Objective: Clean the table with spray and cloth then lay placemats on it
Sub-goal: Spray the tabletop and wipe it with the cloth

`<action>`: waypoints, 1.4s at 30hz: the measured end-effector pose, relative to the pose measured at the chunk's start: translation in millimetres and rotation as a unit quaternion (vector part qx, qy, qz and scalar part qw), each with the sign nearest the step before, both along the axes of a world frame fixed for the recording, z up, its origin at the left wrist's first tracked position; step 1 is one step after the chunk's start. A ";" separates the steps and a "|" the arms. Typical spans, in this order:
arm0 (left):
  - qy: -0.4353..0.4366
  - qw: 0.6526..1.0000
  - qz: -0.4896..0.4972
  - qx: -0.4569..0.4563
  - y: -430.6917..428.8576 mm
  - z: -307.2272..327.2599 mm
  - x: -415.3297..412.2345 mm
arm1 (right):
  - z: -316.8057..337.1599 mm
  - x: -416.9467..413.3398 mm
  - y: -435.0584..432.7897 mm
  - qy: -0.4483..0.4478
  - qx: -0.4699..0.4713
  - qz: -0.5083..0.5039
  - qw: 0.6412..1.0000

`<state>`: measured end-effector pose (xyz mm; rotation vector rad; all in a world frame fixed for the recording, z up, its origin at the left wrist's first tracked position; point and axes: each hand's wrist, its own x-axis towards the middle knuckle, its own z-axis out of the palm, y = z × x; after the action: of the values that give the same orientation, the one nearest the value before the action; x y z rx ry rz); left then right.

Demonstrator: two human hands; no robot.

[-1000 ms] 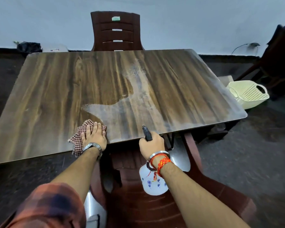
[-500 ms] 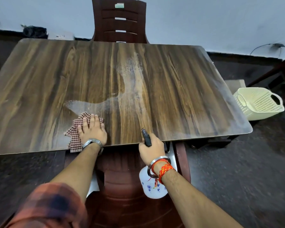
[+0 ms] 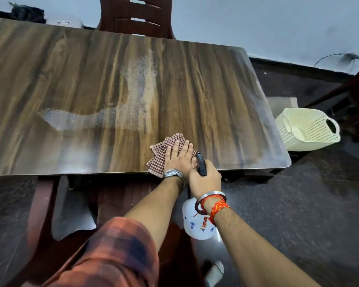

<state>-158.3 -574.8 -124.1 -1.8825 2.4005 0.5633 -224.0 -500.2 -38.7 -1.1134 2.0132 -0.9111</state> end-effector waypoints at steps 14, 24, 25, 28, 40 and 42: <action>0.037 0.992 0.116 0.017 4.0 3.9 -178.4 | 24.1 -235.3 -24.5 0.020 0.009 0.057 0.998; 0.015 0.916 0.399 -0.038 -23.1 -0.4 -52.1 | 20.7 -176.3 -86.2 0.005 0.051 0.289 0.956; 0.015 0.905 0.424 -0.039 -23.6 -0.8 -36.3 | 19.9 -161.1 -93.4 0.008 0.059 0.314 0.948; 0.013 0.865 0.499 -0.044 -33.1 -4.6 9.8 | 16.5 -103.9 -124.2 0.005 0.085 0.366 0.927; -0.049 0.744 0.666 0.002 -92.6 0.5 157.6 | 14.8 21.1 -250.8 0.071 0.132 0.474 0.868; -0.048 0.740 0.671 0.008 -105.9 -2.9 179.2 | 10.9 19.4 -272.9 0.064 0.144 0.451 0.879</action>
<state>20.9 -680.7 -127.0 -3.2017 0.5342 0.4100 -204.6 -773.1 -27.8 -1.7148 1.3684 -0.0497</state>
